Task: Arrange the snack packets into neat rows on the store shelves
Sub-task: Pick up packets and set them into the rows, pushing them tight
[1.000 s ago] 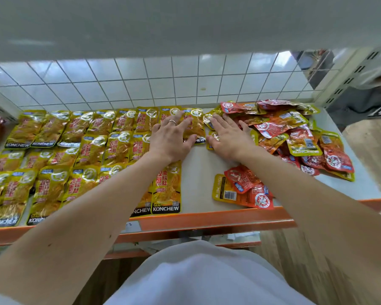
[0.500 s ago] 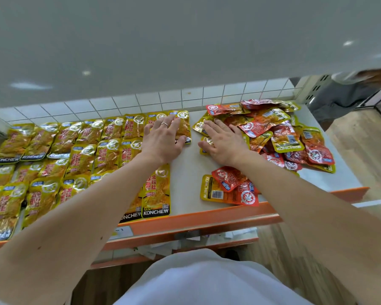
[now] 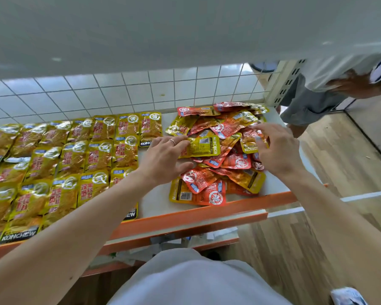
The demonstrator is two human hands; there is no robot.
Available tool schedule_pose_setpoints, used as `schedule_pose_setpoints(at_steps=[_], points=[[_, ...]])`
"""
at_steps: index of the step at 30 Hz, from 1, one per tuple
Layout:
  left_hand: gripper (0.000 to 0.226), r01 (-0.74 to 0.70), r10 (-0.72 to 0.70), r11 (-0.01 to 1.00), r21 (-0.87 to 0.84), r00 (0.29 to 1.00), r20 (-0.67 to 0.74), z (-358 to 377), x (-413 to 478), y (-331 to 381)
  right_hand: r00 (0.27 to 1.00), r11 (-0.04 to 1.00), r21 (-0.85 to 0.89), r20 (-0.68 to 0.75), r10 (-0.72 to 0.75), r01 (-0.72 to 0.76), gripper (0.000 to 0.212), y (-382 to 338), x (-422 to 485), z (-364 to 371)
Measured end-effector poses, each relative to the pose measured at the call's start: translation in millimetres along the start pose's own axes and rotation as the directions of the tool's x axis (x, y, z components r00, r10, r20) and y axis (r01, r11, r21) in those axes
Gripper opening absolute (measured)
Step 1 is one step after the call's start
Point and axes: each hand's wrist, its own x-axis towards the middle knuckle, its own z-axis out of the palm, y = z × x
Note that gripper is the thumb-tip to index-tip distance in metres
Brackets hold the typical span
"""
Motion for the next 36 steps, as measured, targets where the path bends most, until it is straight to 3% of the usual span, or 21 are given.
schedule_pose_setpoints(at_steps=[3,6,10,18,20,22,24,26,28,30,32,34,36], points=[[0.054,-0.049,0.051,0.998,0.029,0.996,-0.079,5,-1,6,0.990,0.996,-0.085,0.140,0.025,-0.013,0.063,9,-2,-1],[0.046,-0.107,0.116,0.989,0.103,0.989,-0.093,5,0,14,0.960,0.999,-0.035,0.279,-0.005,0.015,0.074,18,1,-2],[0.045,-0.148,0.158,0.981,0.129,0.985,-0.073,1,3,17,0.959,0.994,-0.052,0.272,-0.083,0.101,0.079,25,6,-4],[0.036,-0.140,0.160,0.979,0.150,0.979,-0.129,-2,4,30,0.948,0.960,0.039,0.152,-0.281,0.279,0.058,41,5,-11],[0.028,-0.129,0.157,0.979,0.157,0.972,-0.175,-5,3,33,0.947,0.948,0.030,0.026,-0.319,0.318,0.042,46,1,-20],[0.022,-0.069,0.088,0.995,0.076,0.958,-0.273,-12,0,38,0.937,0.945,0.061,-0.167,-0.308,0.321,0.021,47,-2,-32],[0.025,0.036,-0.095,0.985,-0.172,0.931,-0.351,-23,-6,46,0.946,0.952,0.203,-0.276,-0.170,0.230,0.011,42,-5,-46],[0.021,0.169,-0.364,0.854,-0.492,0.870,-0.332,-37,-13,56,0.967,0.897,0.438,-0.246,0.059,0.057,0.014,36,-7,-55],[0.016,0.237,-0.569,0.619,-0.749,0.793,-0.219,-49,-22,64,0.966,0.648,0.750,-0.047,0.256,-0.135,0.026,26,-10,-58],[0.012,0.214,-0.665,0.339,-0.916,0.743,-0.072,-59,-34,70,0.943,0.294,0.915,0.199,0.266,-0.276,0.044,11,-14,-55],[0.010,0.216,-0.695,0.183,-0.959,0.719,0.030,-63,-46,73,0.906,0.064,0.912,0.392,0.160,-0.406,0.052,-4,-20,-48],[0.004,0.228,-0.696,0.074,-0.971,0.709,0.113,-64,-60,73,0.861,0.007,0.862,0.505,0.055,-0.506,0.044,-20,-30,-40],[0.029,0.205,-0.686,-0.070,-0.976,0.701,0.196,-65,-74,71,0.806,0.043,0.806,0.592,-0.013,-0.591,0.032,-33,-39,-33]])
